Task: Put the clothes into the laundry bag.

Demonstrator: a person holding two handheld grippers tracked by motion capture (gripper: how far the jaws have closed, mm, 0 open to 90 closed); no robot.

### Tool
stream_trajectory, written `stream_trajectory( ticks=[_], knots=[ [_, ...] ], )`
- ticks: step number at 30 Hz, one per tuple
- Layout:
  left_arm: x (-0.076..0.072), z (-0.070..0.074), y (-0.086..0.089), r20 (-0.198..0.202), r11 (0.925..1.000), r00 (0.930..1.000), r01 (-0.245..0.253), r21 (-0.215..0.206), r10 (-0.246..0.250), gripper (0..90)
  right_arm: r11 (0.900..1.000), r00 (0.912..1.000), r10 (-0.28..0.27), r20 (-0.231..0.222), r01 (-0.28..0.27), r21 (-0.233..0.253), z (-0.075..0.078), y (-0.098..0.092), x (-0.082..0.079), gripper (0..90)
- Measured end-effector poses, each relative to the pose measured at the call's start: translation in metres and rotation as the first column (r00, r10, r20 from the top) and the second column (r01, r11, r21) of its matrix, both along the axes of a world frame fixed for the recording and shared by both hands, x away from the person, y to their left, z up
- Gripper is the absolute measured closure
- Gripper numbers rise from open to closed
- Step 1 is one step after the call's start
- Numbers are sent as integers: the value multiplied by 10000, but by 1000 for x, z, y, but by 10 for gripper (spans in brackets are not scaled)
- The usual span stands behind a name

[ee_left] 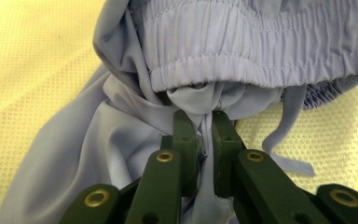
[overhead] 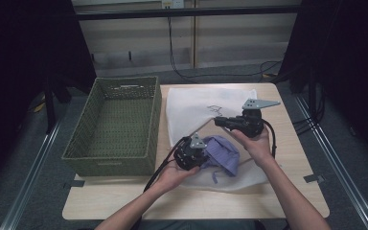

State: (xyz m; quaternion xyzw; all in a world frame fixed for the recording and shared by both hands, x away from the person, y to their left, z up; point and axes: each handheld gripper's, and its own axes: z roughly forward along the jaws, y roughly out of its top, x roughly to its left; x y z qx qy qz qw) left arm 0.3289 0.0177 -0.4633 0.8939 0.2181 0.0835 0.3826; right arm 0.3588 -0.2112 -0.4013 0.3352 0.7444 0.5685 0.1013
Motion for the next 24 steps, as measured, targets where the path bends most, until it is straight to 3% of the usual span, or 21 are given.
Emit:
stream_trajectory(
  ticks=[6,9,15,24],
  knots=[
    [8,0,-6,67,9993,9993,-376,-74,377,835,10000,10000,-19,-22,19,-2,0,0,0,888],
    [15,-1,-10,7,9969,9978,-662,-419,663,835,10000,10000,-31,-10,31,14,0,-1,0,889],
    [19,-7,-15,40,9942,9955,-943,-514,946,835,10000,10000,-55,0,55,34,1,-2,-1,889],
    [26,-5,-14,137,9843,9874,-1562,-817,1578,836,10000,10000,13,-49,-13,10,-1,0,0,889]
  ],
)
